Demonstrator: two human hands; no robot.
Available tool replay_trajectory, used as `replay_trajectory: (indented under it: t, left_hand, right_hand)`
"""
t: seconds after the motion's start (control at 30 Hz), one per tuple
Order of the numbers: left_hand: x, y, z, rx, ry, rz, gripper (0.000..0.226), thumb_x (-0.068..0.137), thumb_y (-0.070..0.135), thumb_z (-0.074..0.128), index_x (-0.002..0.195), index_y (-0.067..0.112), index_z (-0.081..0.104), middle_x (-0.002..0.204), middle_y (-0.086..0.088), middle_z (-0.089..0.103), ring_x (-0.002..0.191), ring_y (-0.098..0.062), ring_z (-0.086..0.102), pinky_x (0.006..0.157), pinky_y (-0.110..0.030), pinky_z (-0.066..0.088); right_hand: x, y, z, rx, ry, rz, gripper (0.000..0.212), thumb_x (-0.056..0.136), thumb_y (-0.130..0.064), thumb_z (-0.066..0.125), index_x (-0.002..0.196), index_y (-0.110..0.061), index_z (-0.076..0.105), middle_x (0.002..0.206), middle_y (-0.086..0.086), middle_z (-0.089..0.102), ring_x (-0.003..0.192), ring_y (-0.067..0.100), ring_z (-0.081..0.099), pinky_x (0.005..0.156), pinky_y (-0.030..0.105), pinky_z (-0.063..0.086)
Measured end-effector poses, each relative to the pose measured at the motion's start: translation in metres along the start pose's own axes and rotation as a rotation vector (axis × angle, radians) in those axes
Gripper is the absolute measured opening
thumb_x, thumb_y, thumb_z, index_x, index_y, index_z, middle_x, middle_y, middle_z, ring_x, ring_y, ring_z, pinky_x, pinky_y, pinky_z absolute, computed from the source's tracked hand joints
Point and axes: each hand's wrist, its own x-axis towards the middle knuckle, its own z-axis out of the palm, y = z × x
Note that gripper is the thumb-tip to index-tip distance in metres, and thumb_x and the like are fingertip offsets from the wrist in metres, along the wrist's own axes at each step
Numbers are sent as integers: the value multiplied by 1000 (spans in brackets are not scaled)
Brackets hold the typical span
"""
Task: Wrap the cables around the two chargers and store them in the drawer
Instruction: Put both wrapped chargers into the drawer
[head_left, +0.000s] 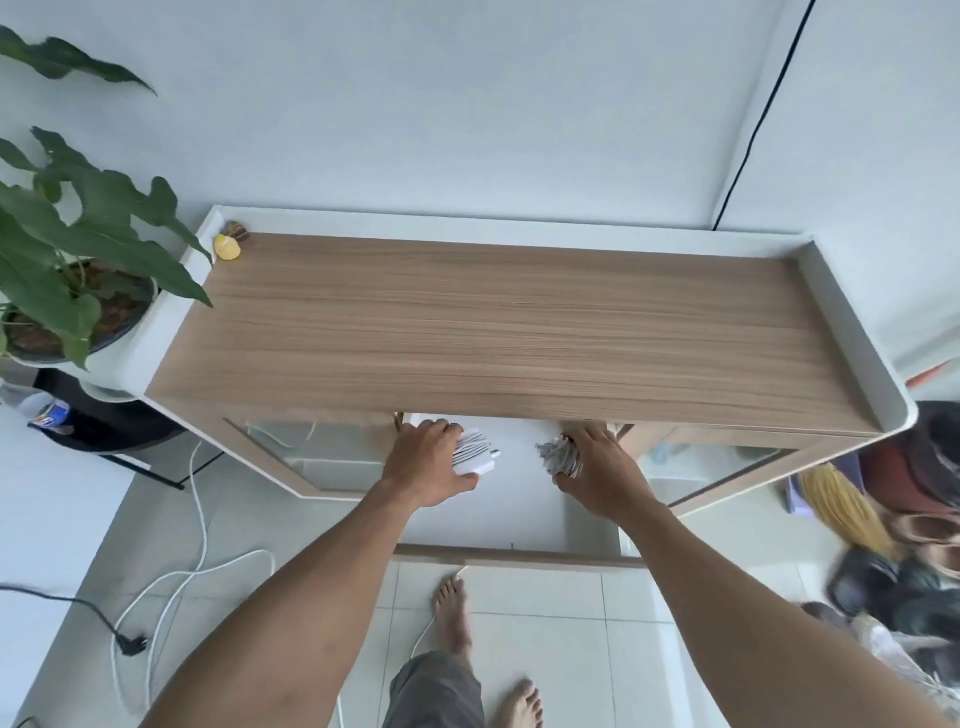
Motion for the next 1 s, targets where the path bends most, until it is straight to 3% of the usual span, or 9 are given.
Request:
replay_trajectory:
  t: [0.33,0.63,1.0]
  left_hand:
    - [1,0,49,-90,-124,-49,57,75,52,63,117,15,56,112,-2,54,102,-23,57,85,-34,44]
    - [43,-23,95,-189,-204,-74,54,75,45,64,120,16,55,115,-2,52,106,-22,54,82,-33,49]
    - [70,-42,131,-191,-131,-31,59,74,37,71,127,18,51,117,-2,51,107,-24,51,86,-36,50]
  right_hand:
    - [-6,1,58,40,-133,138,54,78,-36,69,125,-19,49,122,-1,52,121,21,44,90,35,46]
    - [44,1,108,35,-204,292,49,81,-33,64,124,-19,47,123,1,50,117,24,46,85,38,46]
    - [69,0,146,108,-110,264,48,79,-22,67,123,-15,50,120,4,51,110,29,51,81,38,49]
